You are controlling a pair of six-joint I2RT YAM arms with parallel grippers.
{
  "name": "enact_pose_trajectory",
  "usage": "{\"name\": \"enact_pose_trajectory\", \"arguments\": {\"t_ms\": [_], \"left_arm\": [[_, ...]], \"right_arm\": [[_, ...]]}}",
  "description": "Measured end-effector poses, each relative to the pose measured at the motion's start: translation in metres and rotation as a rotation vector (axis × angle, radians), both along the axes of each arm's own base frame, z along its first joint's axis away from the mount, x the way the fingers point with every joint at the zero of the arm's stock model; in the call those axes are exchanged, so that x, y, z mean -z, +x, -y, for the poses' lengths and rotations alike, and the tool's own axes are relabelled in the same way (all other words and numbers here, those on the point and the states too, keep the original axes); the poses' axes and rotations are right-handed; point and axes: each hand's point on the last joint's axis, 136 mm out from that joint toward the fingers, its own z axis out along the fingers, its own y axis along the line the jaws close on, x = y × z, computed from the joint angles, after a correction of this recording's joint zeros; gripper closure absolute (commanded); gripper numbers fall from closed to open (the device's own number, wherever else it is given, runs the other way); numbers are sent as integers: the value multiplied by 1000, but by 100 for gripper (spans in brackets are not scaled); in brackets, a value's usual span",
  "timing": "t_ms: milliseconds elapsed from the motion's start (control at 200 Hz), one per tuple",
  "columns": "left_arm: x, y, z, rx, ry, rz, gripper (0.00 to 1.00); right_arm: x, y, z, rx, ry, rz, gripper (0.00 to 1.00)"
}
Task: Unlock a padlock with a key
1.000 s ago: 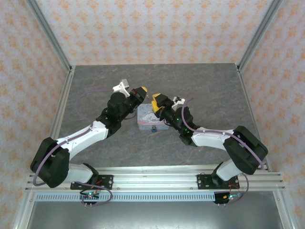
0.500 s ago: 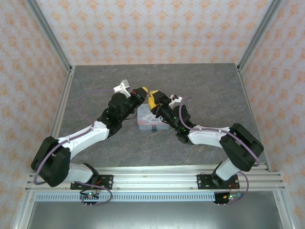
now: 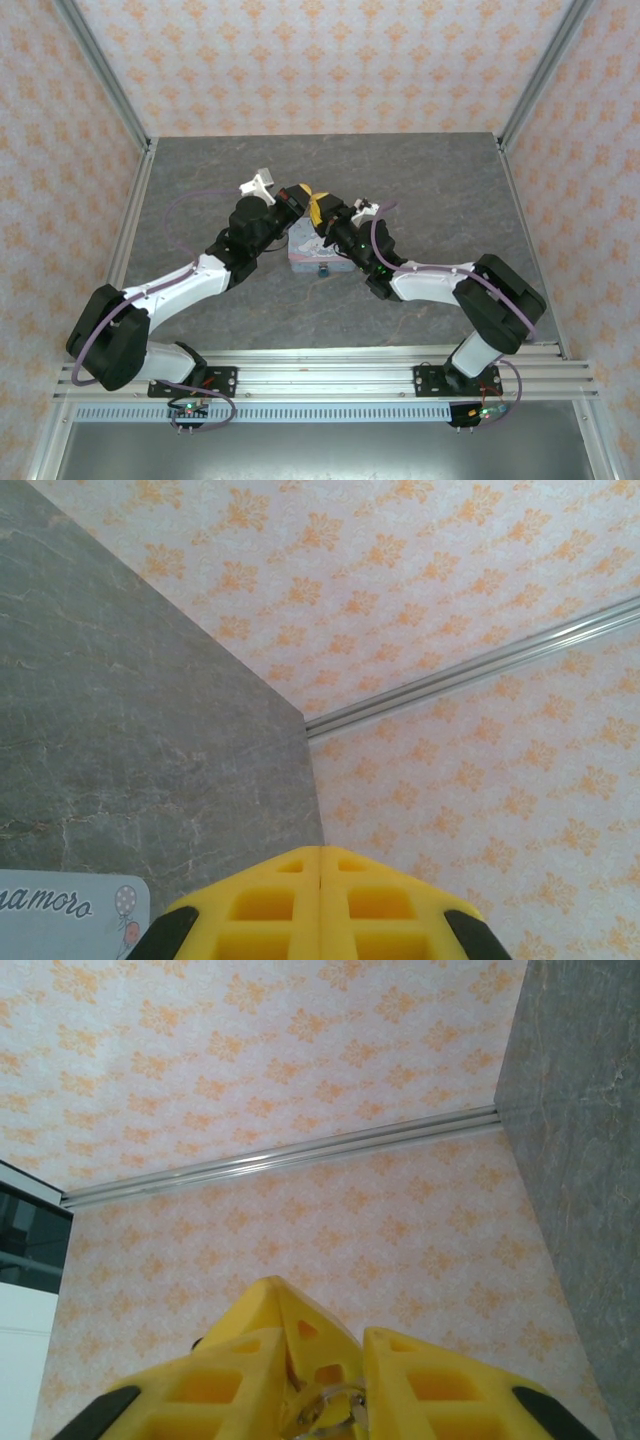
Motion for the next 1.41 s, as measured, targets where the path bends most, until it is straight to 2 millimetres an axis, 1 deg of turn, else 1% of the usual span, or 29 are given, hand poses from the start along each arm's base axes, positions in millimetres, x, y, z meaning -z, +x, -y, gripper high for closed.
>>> {"name": "enact_pose_trajectory", "arguments": {"t_ms": [135,205,295,545,565,616,696,761,801,851,911,1011,1151,1251,1406], "left_arm": [[0,0,0,0,1,-1,100],[1,0,0,-2,1,-1,100],[2,0,-2,-9,3,-4,100],[4,0,-2,-12,5,-8,100],[4,0,-2,-13,3,-11,95],[6,0,-3,-15,6,-23,79],[9,1,-2,-19,5,-64,56],[12,1,-1,-20,7,-98,46],[12,1,-1,-21,11,-114,43],[14,0,-1,-24,9,-137,43],[18,0,-4,-31,7,-173,42],[27,2,-12,-46,-5,-245,43],[38,3,-22,-54,-48,-325,47],[41,1,-18,-26,-86,-362,50],[53,0,-8,9,-127,-422,55]], "right_arm": [[-1,1,1,8,10,4,85],[-1,2,1,11,15,3,90],[1,3,1,17,16,-2,100],[1,4,2,24,22,-6,100],[1,4,2,24,22,-6,100],[2,4,2,24,21,-7,100],[2,4,2,24,18,-4,100],[2,4,2,25,14,-2,100],[3,4,2,25,9,0,100],[5,4,2,26,-1,3,100],[12,2,4,28,-26,-2,100],[23,-1,9,31,-73,-12,100],[24,-2,15,38,-106,-1,100],[22,-1,16,42,-115,10,100],[23,-1,17,41,-124,11,100]]}}
